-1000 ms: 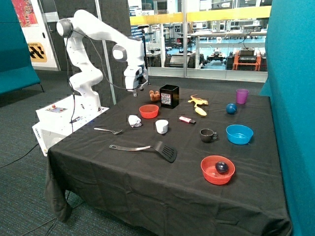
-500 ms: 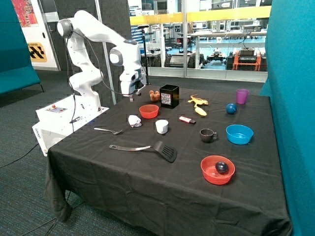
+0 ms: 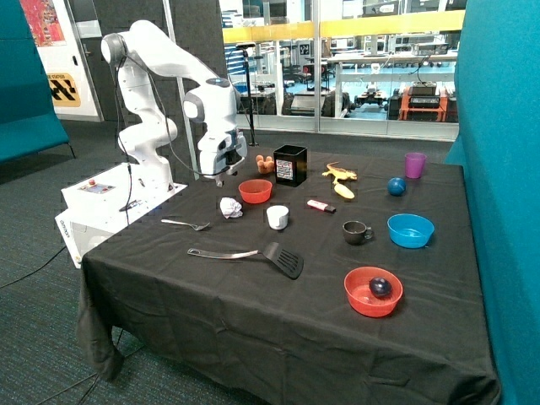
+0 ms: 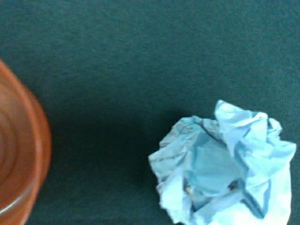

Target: Throw away the rubbish paper

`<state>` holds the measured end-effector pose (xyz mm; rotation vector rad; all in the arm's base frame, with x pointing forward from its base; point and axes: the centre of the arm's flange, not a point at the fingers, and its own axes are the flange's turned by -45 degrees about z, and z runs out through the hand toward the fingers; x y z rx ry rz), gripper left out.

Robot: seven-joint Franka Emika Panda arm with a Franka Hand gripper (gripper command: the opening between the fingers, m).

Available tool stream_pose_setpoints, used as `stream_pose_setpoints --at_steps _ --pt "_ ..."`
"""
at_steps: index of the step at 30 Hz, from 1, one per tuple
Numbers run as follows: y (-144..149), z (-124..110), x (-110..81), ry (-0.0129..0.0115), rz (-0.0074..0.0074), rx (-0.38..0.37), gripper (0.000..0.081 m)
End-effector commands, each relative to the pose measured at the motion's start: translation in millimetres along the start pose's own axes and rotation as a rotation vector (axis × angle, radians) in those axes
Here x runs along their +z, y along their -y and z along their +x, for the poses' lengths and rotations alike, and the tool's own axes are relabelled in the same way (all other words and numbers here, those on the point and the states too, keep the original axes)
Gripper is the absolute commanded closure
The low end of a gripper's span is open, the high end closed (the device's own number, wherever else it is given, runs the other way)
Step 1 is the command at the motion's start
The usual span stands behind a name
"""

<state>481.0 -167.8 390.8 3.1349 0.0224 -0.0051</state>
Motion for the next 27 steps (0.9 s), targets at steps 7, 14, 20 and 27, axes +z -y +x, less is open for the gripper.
stream_pose_setpoints --at_steps 7,14,20,27 --pt "-5.5 5.9 37.1 -0.0033 0.0066 0.013 0.0088" --pt "-4.8 6.1 50.6 -0.0032 0.0066 0.019 0.0090" --pt "-2.7 3.9 63.4 -0.0032 0.0066 0.023 0.0108" --pt "0.3 5.4 72.0 -0.0032 0.0066 0.021 0.0139"
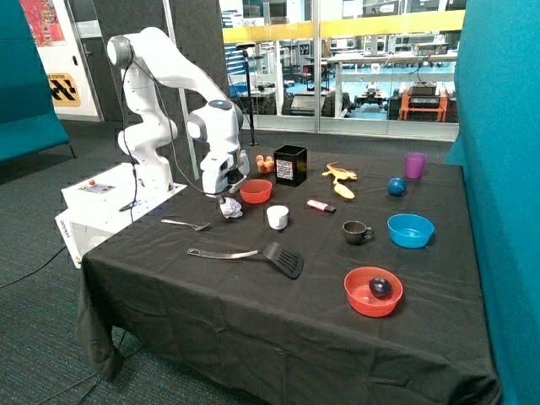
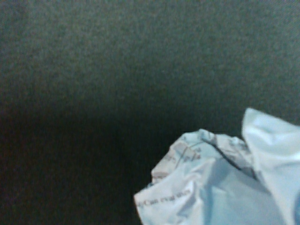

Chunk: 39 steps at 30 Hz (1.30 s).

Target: Throw away the rubbish paper

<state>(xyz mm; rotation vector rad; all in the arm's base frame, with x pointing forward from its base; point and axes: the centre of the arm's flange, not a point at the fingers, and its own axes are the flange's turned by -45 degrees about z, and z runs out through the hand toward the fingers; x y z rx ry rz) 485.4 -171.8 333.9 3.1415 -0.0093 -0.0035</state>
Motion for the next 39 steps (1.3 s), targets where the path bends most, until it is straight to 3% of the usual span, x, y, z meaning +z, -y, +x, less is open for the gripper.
stream_pose_setpoints --at_steps 1,18,28,31,34,35,39 --pt "4.2 1.0 15.9 -0.0022 0.0001 0.001 0.0146" --pt "5.7 1.5 31.3 -0.0022 0.0001 0.032 0.0237" --pt "8.3 3.7 34.9 -0.0022 0.0001 0.042 0.0349" --pt "9.1 4.9 35.5 -0.0022 0.0001 0.042 0.0457" --pt "9.8 6.3 35.8 -0.0022 0.0001 0.043 0.0722" --pt "9.8 6.7 35.8 -0.0022 0.0001 0.042 0.0765" --pt "9.9 7.4 35.4 -0.0022 0.0001 0.045 0.0805"
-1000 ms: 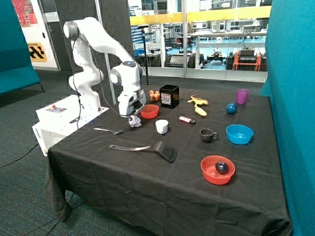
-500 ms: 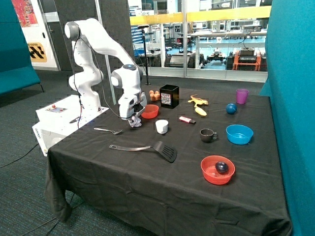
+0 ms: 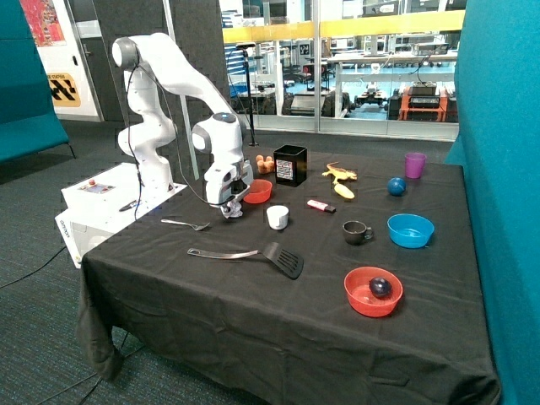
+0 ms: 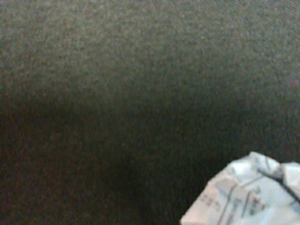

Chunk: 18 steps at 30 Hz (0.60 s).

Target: Throw away the rubbish paper

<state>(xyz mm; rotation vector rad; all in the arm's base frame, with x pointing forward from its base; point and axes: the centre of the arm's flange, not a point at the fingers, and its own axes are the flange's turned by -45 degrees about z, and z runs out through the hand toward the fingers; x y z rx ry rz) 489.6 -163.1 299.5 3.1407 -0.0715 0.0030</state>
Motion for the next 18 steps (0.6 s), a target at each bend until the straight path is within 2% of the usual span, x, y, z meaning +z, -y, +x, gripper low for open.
stream_pose_setpoints --at_steps 1,18 --pt "1.3 3.2 0.6 0.0019 0.0001 0.005 0.0807" --pt "2.4 1.7 -5.7 0.0019 0.0001 0.003 0.0808"
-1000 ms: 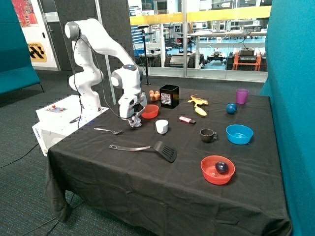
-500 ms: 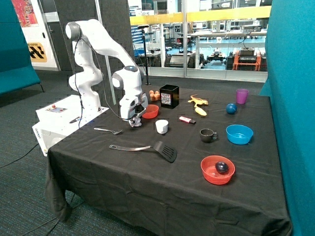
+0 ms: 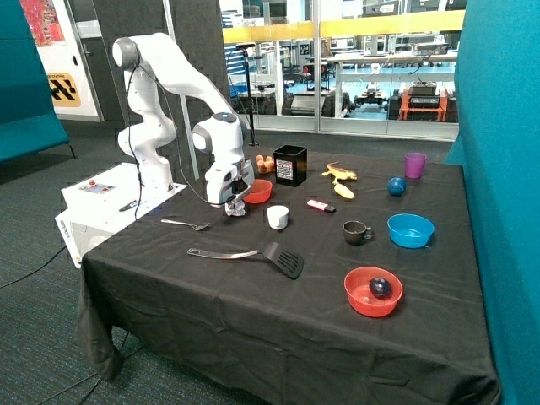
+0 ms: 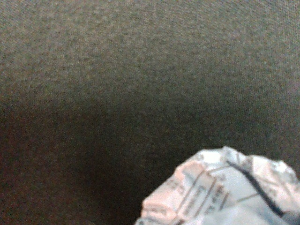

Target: Throw away the rubbish paper

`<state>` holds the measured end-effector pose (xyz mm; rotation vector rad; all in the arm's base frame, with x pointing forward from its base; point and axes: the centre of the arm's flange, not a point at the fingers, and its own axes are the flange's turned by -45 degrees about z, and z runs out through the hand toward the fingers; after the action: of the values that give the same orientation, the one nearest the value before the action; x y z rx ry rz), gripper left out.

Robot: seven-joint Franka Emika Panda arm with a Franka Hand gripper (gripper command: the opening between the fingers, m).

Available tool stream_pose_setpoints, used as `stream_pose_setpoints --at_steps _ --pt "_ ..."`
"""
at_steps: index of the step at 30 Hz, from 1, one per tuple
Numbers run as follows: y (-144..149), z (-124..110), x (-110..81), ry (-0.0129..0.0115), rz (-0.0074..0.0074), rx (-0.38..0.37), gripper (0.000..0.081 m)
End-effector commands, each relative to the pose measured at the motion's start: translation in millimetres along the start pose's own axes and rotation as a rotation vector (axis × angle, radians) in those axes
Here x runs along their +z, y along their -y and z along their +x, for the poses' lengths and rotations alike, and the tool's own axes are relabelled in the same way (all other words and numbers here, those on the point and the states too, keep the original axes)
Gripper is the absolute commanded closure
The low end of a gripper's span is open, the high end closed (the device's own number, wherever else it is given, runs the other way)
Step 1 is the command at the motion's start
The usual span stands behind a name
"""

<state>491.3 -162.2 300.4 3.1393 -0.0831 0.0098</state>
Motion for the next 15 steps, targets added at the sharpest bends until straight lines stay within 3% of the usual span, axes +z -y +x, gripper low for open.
stream_pose_setpoints --at_steps 1,15 --pt "2.6 0.6 -7.9 0.0063 0.0010 -0.010 0.0808" --pt "24.1 18.3 -73.9 0.0063 0.0012 -0.077 0.0808"
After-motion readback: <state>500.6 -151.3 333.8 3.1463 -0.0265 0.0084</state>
